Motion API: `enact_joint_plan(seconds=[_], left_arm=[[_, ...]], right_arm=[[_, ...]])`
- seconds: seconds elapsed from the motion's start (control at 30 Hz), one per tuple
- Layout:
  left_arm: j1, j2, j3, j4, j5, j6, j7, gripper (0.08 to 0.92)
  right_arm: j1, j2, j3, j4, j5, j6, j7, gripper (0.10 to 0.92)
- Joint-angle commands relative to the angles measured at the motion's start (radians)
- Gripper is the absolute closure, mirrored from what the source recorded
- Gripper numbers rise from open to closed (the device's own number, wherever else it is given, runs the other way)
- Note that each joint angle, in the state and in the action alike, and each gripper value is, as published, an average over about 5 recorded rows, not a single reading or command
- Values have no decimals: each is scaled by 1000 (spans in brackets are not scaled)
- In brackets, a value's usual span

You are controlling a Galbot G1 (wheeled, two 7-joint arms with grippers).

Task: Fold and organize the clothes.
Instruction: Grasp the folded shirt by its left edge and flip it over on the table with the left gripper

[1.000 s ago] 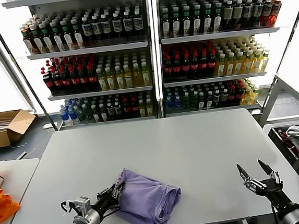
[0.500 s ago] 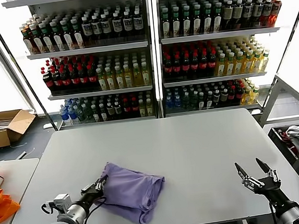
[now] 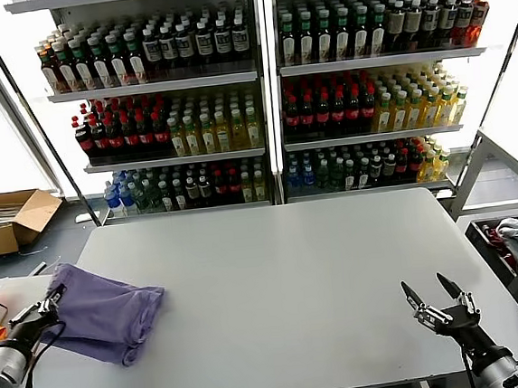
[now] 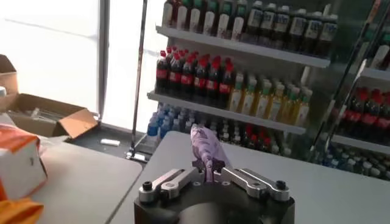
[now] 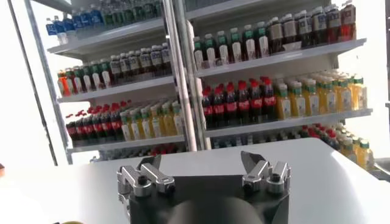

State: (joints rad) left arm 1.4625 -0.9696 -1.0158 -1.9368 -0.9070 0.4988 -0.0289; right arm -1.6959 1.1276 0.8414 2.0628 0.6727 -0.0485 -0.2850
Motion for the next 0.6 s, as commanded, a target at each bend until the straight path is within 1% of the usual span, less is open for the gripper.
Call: enact_joint_plan(seconds=[0.03, 0.13, 0.2, 0.27, 0.33, 0.4, 0.47, 0.53, 0.6], left_arm=[[17, 112, -138, -100, -89, 26, -17, 879], [35, 50, -34, -232, -87, 27, -69, 879], [68, -14, 91, -344, -77, 26, -101, 879], [99, -75, 264, -438, -55, 18, -143, 879], [123, -114, 481, -499, -29, -9, -207, 879], [131, -125, 682, -510, -12, -43, -265, 879], [117, -123, 835, -490, -7, -66, -299, 879], [84, -116, 937, -457, -7, -80, -311, 879], [22, -113, 1006, -402, -1, -98, -302, 879]], right_arm=[[-9, -2, 11, 9, 4, -1, 0, 203], [-21, 1, 23, 9, 4, 3, -1, 203], [-24, 7, 26, 6, 2, 4, 0, 203], [-27, 14, 28, 7, -1, 4, 1, 203], [-34, 18, 32, 12, -2, 2, 2, 203], [-43, 17, 38, 18, -3, 1, 2, 203], [-53, 14, 47, 25, -3, -1, 3, 203], [-60, 12, 56, 31, -2, -5, 4, 203], [-67, 14, 62, 41, -2, -10, 5, 203]])
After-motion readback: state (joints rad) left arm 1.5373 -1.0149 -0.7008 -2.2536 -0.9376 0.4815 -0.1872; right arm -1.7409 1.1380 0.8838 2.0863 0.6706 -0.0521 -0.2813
